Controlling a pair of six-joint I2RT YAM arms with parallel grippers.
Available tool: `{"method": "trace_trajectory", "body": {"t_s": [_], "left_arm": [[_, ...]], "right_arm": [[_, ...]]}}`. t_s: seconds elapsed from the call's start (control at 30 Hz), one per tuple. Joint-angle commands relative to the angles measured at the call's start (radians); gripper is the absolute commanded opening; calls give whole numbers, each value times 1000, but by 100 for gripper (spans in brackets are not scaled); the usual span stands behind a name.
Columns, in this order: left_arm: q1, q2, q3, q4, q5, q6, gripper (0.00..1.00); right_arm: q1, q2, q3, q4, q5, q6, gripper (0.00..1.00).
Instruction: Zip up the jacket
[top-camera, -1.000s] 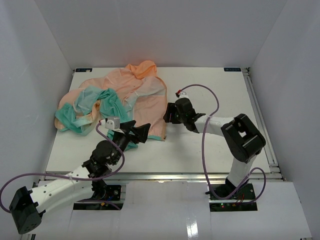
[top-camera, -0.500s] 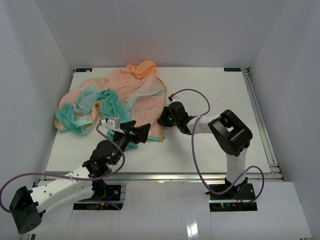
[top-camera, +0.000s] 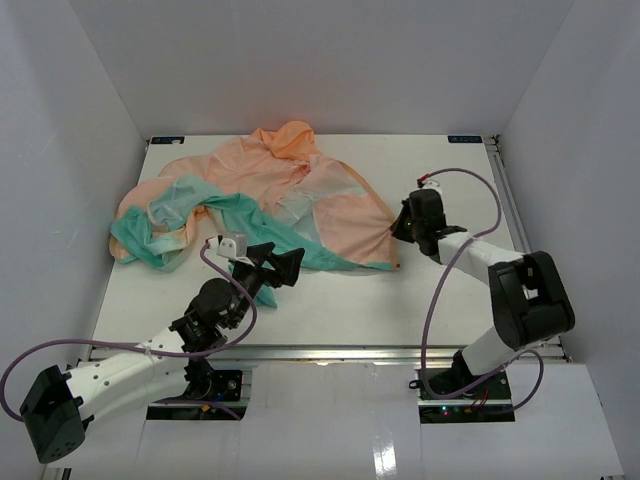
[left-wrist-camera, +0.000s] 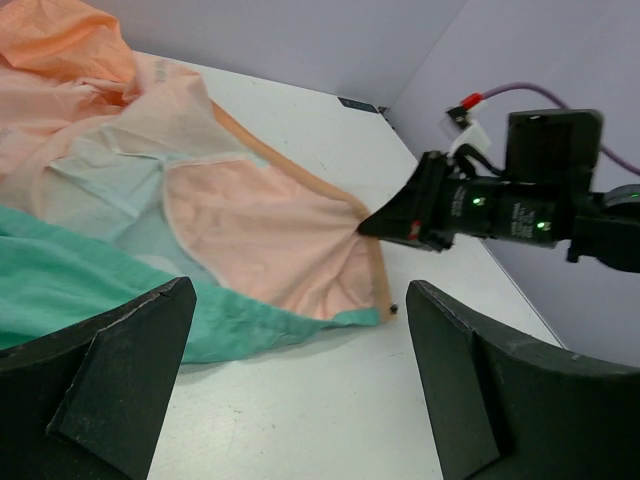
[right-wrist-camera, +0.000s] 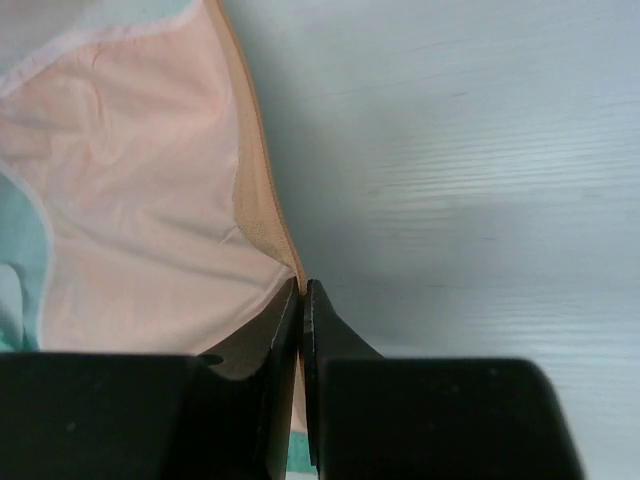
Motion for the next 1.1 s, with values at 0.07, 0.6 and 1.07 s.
{"method": "trace_trajectory", "body": {"t_s": [0.07,0.6,1.07], "left_arm": [[-5,9,7,17,17,0,97],[-5,51,9,29,16,4,97],[-5,192,61,39,121,28,97]], "right_arm": [[-217,-197,7,-307,45,-147,8],[300,-42,158,-277,-10,-156,27],[305,-305,-63,-236,39,-136,46]]}}
